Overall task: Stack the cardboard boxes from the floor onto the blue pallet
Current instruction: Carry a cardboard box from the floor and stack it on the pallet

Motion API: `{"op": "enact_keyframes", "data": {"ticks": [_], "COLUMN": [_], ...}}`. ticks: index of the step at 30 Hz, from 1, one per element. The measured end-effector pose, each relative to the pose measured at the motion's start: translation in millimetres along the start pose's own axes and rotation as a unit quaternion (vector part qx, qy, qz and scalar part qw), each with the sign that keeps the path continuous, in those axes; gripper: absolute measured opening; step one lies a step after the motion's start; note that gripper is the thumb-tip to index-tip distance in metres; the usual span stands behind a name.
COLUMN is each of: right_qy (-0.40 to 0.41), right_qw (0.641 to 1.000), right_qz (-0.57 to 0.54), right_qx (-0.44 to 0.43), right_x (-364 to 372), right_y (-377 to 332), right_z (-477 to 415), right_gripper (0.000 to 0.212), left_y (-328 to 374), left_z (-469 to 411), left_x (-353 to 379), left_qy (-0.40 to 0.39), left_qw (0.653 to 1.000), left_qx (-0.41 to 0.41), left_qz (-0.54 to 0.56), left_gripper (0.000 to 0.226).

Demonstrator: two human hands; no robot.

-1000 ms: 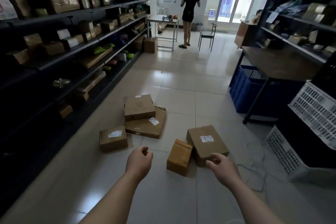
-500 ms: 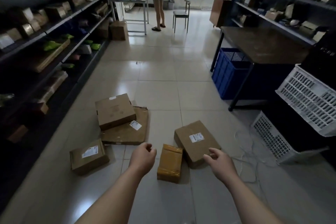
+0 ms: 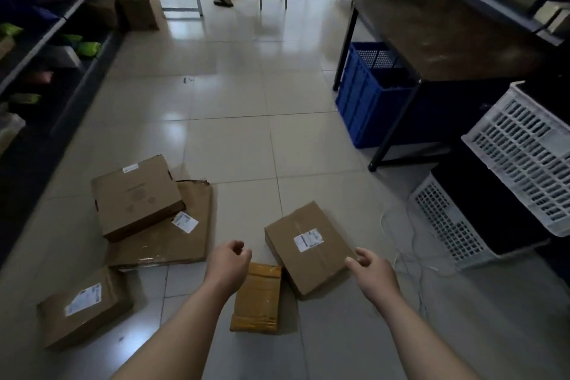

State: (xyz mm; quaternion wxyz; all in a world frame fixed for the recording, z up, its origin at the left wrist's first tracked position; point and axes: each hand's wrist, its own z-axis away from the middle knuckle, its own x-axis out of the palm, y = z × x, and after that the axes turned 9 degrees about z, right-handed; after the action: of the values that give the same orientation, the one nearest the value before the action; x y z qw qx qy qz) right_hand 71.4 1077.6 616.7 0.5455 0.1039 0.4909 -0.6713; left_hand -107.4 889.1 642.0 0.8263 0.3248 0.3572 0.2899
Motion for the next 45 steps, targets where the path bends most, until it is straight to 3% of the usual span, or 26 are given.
{"op": "enact_keyframes", "data": {"ticks": [13,23,27,29,35,42,45], "right_qy": [0.016,0.010,0.015,0.011,0.020,0.092,0.120], "right_qw": [0.985,0.961,0.946,0.937,0.915,0.921,0.933], "right_qz": [-0.029,-0.052,-0.075,-0.073,-0.085,-0.131,-0.137], "right_qx": [0.172,0.270,0.314,0.341,0.393,0.354,0.310], "right_x": [103.3,254.9,303.7,324.5,358.7,366.7,360.9], "right_y": [80.7,185.0,220.9,235.8,257.0,246.0,221.2], "right_z": [-211.7,-383.0,-427.7,-444.9,-471.2,-476.3,-477.7], "right_gripper": [0.050,0.082,0.086,0.099,0.121,0.098,0.106], "left_y": [-28.4,-140.7,-191.9,-212.0,-243.2,-244.3,-230.1], "left_z": [-254.6,-437.9,-499.9,-523.3,-574.8,-586.2,-581.5], "left_x": [135.6,274.1,303.5,314.2,334.1,320.4,297.8], "left_qy": [-0.074,-0.077,-0.063,-0.056,-0.063,-0.023,0.010], "left_qw": [0.987,0.969,0.955,0.951,0.942,0.938,0.940], "left_qx": [-0.006,0.013,0.019,0.018,0.025,0.016,0.017], "left_qz": [-0.142,-0.233,-0.290,-0.302,-0.328,-0.347,-0.340], "left_gripper": [0.047,0.063,0.080,0.086,0.090,0.088,0.091]}}
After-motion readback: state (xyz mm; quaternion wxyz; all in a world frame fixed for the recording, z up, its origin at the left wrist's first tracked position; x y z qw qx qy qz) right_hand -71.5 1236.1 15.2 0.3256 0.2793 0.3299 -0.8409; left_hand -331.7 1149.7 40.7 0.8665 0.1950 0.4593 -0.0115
